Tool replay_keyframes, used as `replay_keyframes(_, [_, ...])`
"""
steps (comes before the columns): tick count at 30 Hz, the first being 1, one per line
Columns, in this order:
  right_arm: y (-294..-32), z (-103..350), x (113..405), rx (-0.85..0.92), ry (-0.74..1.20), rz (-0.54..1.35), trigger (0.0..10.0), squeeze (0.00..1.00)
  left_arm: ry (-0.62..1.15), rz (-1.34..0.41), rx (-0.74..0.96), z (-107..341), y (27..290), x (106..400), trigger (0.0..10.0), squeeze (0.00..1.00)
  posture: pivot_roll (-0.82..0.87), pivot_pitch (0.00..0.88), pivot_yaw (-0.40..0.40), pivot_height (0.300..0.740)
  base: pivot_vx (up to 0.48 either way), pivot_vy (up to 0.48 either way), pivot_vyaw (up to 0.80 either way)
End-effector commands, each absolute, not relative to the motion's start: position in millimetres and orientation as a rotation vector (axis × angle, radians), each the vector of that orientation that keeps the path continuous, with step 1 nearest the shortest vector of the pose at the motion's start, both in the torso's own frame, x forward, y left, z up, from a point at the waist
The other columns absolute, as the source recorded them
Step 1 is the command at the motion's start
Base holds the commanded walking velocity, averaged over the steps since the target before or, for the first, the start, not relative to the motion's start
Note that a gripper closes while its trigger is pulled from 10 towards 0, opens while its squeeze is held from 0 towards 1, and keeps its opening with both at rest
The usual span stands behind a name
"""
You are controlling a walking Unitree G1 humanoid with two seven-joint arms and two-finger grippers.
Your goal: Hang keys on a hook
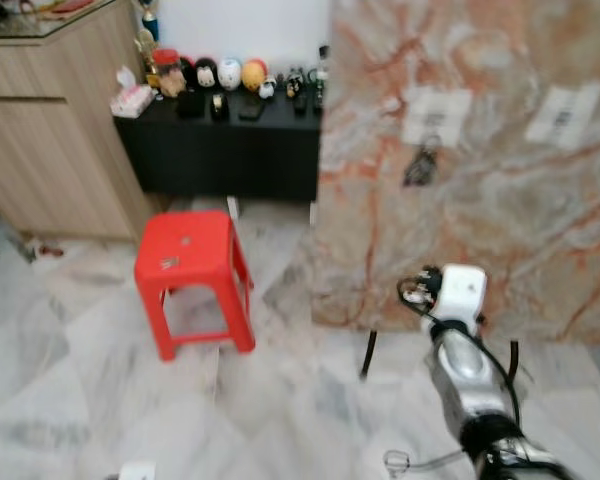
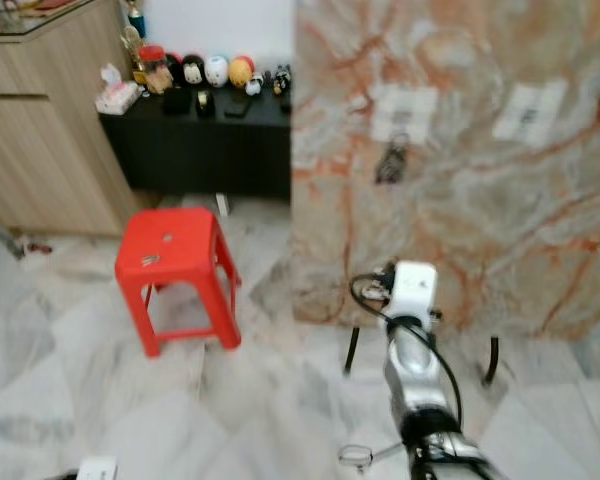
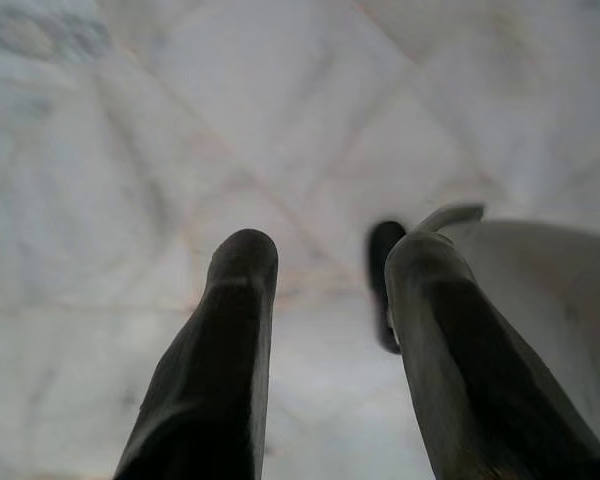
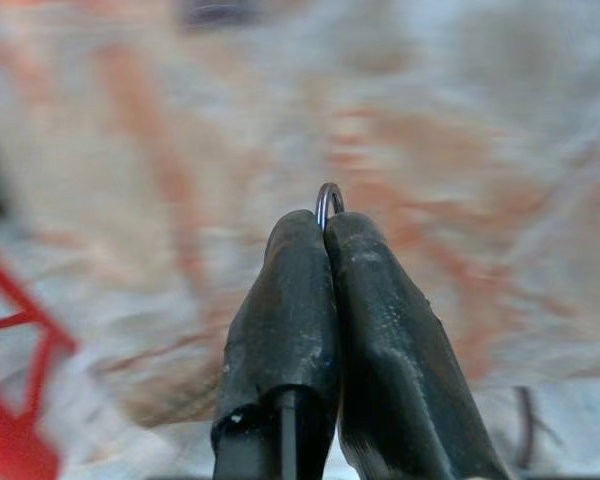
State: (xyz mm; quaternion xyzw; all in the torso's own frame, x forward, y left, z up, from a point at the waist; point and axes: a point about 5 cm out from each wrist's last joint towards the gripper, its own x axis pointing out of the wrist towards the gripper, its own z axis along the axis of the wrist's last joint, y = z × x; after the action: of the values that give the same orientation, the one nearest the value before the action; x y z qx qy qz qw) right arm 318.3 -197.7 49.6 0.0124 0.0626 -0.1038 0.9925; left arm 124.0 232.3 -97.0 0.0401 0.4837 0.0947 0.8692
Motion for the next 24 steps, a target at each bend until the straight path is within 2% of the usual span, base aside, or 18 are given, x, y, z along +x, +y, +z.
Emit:
replay_keyframes(1, [-191,54,321,0.042,0.106,-0.2,10.0,0.0,1.021,0.217,0.09,-96,239,121,10.0,0.0,-0.06,0.0,-0.023,0.74,0.0,-0.375,0.0])
replay_keyframes(7, [-189,52,320,0.034,0.108,-0.187,10.0,0.0,0.985,0.199,0.094,-94,235,131,10.0,0.0,-0.06,0.0,-0.023,0.74,0.0,-0.356,0.0])
replay_keyframes(16, [-190,57,323,0.035,0.09,-0.202,10.0,0.0,0.949,0.177,0.091,-90,228,146,10.0,0.0,-0.08,0.0,-0.015,0.74,0.0,0.0,0.0])
replay_keyframes(24, [-191,55,322,0.032,0.1,-0.203,10.0,0.0,0.938,0.185,0.078,-90,227,147,10.0,0.0,-0.07,0.0,-0.018,0.74,0.0,0.0,0.0])
